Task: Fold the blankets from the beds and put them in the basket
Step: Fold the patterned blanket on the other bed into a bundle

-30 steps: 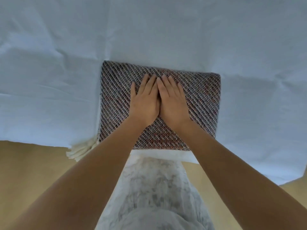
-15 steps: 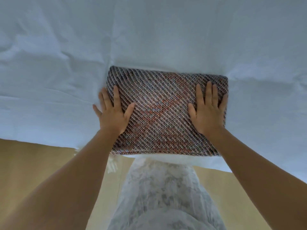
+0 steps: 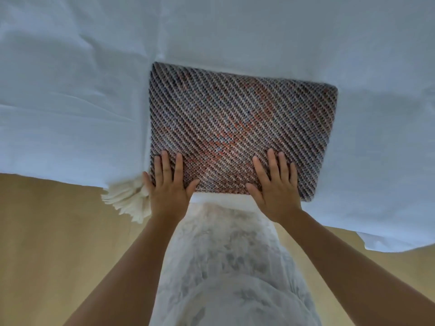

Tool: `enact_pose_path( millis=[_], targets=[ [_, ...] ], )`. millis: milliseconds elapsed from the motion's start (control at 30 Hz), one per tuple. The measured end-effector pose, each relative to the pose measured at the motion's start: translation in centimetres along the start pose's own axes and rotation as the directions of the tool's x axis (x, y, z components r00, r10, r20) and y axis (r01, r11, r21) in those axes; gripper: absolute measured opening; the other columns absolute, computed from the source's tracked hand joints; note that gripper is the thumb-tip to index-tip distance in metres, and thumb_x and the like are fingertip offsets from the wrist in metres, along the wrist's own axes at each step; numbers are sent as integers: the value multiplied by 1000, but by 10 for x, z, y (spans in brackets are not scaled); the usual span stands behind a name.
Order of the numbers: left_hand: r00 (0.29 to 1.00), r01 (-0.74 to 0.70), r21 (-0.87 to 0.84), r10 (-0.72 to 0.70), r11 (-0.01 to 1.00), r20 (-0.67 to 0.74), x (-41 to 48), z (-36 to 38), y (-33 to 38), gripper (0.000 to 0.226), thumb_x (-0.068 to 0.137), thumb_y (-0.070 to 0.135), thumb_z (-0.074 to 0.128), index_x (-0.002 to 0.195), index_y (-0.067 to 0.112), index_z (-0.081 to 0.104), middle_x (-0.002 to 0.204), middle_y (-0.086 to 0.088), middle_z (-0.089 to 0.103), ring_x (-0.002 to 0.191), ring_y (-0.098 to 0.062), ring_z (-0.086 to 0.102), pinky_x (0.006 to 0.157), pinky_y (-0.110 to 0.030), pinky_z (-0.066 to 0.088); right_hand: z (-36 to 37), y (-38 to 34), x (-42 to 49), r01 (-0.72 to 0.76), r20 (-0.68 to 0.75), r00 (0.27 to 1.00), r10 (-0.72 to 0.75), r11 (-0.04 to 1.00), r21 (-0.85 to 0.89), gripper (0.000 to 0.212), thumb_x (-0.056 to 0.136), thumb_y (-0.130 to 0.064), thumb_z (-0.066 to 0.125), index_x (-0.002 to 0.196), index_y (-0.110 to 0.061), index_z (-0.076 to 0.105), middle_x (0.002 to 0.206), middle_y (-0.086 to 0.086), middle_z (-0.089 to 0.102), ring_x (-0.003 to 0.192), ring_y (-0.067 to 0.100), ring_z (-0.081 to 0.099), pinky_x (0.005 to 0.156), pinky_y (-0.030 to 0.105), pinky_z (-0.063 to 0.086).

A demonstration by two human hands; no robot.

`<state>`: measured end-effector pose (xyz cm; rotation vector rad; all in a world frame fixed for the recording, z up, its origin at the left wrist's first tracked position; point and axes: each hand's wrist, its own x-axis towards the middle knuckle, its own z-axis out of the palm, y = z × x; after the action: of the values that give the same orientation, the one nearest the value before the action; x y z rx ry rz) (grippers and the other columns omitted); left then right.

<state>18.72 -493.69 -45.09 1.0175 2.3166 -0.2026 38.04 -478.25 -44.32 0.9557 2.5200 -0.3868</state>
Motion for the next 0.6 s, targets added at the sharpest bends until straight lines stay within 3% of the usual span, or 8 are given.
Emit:
enact_pose_path(
  millis=[67,133,200,267,333,400,500,600],
  targets=[
    [999,14,-23,-13,1000,37,0,-2,0,80,88,68,0,148,16,5,153,-22,23,140,-38,22,107,-62,17,2,7,-9,-29,70,997,27,999,28,65,94,-59,7,146,-23,19,150,19,32,137,34,15,111,50,10],
    [1000,13,-63,-12,998,23,-2,-9,3,83,83,72,-1,146,19,-13,157,-18,0,145,-33,0,113,-57,4,-4,5,-10,-50,83,996,43,995,87,69,91,-64,1,148,-26,11,154,17,22,141,33,9,113,51,8],
    [999,30,-235,-27,972,18,-1,-28,8,85,89,66,25,147,19,-14,158,-11,-13,145,-27,-13,114,-51,-4,-22,1,-4,-124,47,992,116,967,222,75,87,-69,6,150,-28,8,158,13,7,145,32,1,113,47,-3],
    [991,71,-429,-111,901,-71,6,-48,7,91,87,54,52,151,18,-2,159,-10,-3,146,-25,-2,115,-50,2,-44,5,6,-254,-35,956,292,880,402,79,84,-64,28,150,-25,9,159,12,1,145,31,-2,114,47,-3],
    [977,88,-668,-195,739,-86,23,-68,4,93,78,51,66,148,19,14,153,-9,24,140,-27,26,114,-51,21,-59,17,18,-386,-66,852,519,708,591,85,83,-57,48,150,-22,9,157,13,8,144,32,7,114,51,6],
    [970,149,-791,-242,593,2,40,-82,6,88,70,47,75,139,17,29,139,-6,45,127,-25,46,108,-45,36,-66,29,32,-472,69,763,642,481,739,92,81,-50,62,150,-22,8,152,13,21,139,33,21,113,54,20],
    [934,300,-767,-337,567,116,60,-96,14,94,61,47,82,135,10,40,134,-8,52,123,-28,50,105,-41,41,-69,38,47,-516,269,726,633,242,822,91,73,-44,74,143,-12,26,141,10,42,128,30,43,107,47,37],
    [907,401,-817,-308,415,288,69,-107,16,80,63,35,85,129,8,50,129,-9,58,115,-28,57,101,-41,44,-77,51,54,-553,509,725,465,-47,832,87,61,-42,83,133,-10,46,127,7,59,111,29,59,100,47,45]
  ],
)
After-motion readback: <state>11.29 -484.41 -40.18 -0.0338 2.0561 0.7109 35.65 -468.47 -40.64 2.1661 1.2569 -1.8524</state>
